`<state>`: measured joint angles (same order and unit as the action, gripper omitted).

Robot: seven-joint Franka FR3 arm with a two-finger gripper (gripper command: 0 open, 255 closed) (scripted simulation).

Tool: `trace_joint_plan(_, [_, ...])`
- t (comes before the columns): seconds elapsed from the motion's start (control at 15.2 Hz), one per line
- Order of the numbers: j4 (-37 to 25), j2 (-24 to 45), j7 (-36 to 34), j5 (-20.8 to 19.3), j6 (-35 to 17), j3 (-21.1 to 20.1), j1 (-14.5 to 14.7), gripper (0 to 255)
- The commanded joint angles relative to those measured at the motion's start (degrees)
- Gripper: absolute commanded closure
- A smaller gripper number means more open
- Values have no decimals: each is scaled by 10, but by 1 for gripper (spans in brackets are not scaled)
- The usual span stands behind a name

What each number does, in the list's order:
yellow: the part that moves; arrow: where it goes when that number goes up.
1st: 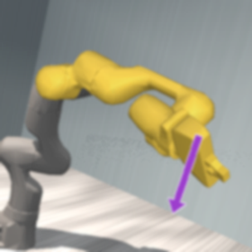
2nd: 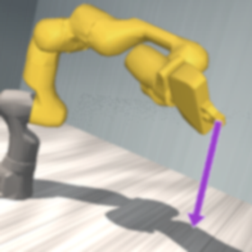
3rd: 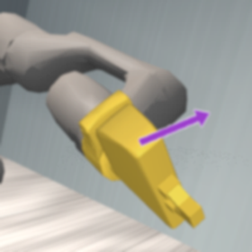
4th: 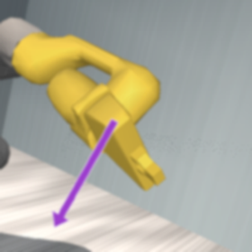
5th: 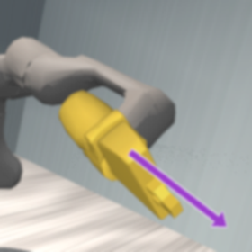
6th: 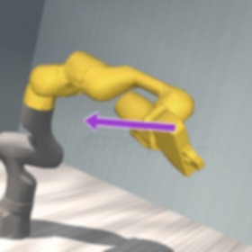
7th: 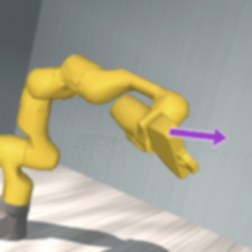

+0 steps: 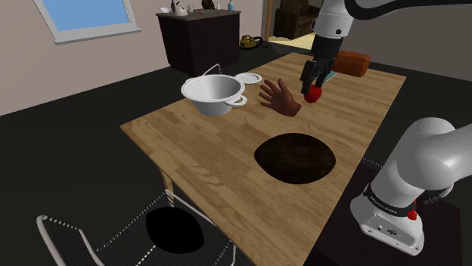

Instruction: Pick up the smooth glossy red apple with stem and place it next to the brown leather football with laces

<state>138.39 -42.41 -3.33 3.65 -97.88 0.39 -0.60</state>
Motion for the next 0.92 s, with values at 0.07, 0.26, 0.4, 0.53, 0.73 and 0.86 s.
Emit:
trace_joint_plan(0.07, [1,7,11,-7,-8,11,-6,0])
trace_joint_plan(0.26, [-1,33,44,-25,-33,44,-21,0])
trace_joint_plan(0.4, [-6,53,66,-35,-49,66,-31,0])
trace_joint_plan(0.53, [-13,75,88,-44,-66,87,-40,0])
trace_joint_plan(0.73, [-28,112,121,-53,-90,120,-51,0])
trace_joint_plan(0.86, [-41,139,143,-57,-105,141,-58,0])
